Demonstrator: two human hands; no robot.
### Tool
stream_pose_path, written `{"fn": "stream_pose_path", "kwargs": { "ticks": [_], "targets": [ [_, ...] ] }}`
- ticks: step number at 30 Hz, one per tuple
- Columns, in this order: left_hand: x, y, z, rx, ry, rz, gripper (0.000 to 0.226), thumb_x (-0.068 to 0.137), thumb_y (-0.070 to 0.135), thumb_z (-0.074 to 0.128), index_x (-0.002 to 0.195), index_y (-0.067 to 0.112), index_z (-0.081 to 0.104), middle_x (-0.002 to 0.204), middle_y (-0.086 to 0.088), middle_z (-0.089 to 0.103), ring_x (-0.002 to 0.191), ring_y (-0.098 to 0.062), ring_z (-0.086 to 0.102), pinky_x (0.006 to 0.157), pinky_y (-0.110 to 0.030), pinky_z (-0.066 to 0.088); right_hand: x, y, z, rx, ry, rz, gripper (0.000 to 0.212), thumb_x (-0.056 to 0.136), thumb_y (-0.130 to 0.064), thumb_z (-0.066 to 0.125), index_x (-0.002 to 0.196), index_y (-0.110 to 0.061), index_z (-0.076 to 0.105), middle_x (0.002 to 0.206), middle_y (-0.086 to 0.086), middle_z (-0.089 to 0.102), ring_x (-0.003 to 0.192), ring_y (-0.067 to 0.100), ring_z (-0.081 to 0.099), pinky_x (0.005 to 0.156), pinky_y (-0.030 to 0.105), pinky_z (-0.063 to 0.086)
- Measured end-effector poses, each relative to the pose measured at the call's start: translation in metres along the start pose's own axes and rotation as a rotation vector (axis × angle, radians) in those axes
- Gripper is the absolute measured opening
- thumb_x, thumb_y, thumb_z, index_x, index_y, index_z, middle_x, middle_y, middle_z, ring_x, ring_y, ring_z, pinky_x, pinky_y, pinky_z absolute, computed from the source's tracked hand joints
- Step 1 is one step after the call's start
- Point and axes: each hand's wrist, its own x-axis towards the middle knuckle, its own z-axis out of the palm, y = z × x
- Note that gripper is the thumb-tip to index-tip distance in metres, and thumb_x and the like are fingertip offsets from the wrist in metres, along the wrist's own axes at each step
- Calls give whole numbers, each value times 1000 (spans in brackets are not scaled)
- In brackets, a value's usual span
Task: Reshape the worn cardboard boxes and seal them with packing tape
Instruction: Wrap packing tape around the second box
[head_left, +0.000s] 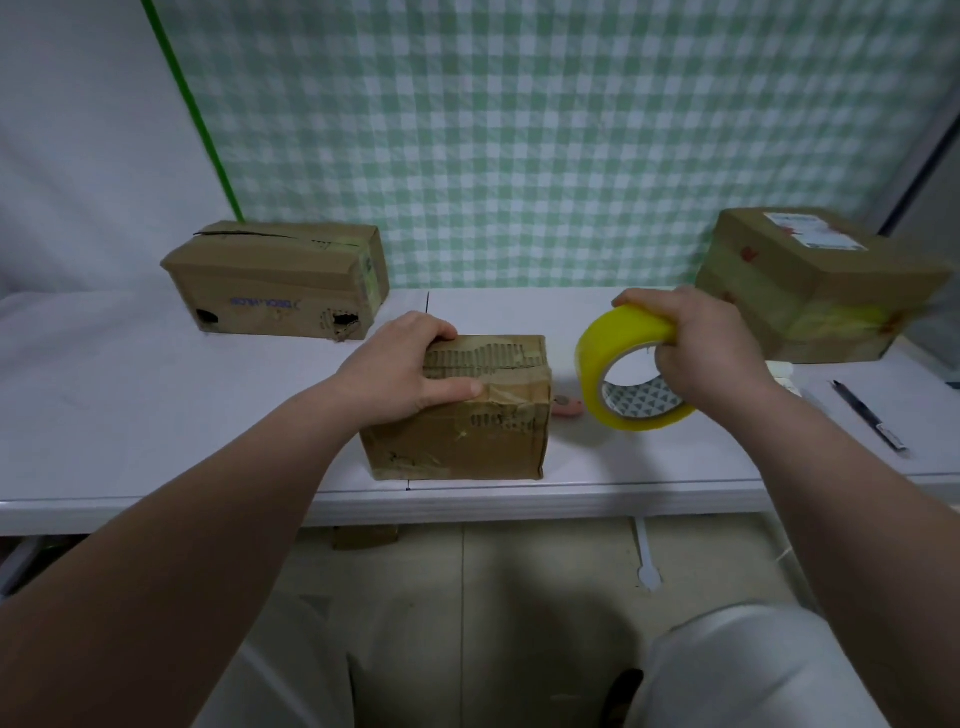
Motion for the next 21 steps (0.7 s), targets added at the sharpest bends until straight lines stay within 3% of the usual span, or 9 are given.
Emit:
{"fn": "stream_pose_path", "kwargs": {
  "ticks": [9,16,21],
  "targets": [
    [-2,1,0,19,-6,-6,77,73,63,63,135,19,45,130,0,47,118,-17,43,101,-40,39,0,3,6,27,17,15,68,77,9,44,121,-40,60,99,-3,48,103,28,50,80,41,47],
    [-3,3,-2,10,-21,-12,95,59,77,48,134,20,45,130,0,47,118,-17,44,101,-41,39,-4,5,16,-28,-25,25,69,76,8,44,121,-41,59,95,-4,45,99,29,51,72,36,43],
    [-8,6,-4,104,-2,19,82,71,74,49,131,18,49,124,2,51,115,-18,47,97,-34,39,-11,-2,28,-44,-55,56,69,78,7,42,125,-41,56,98,-3,44,101,28,50,70,34,40]
  ]
}}
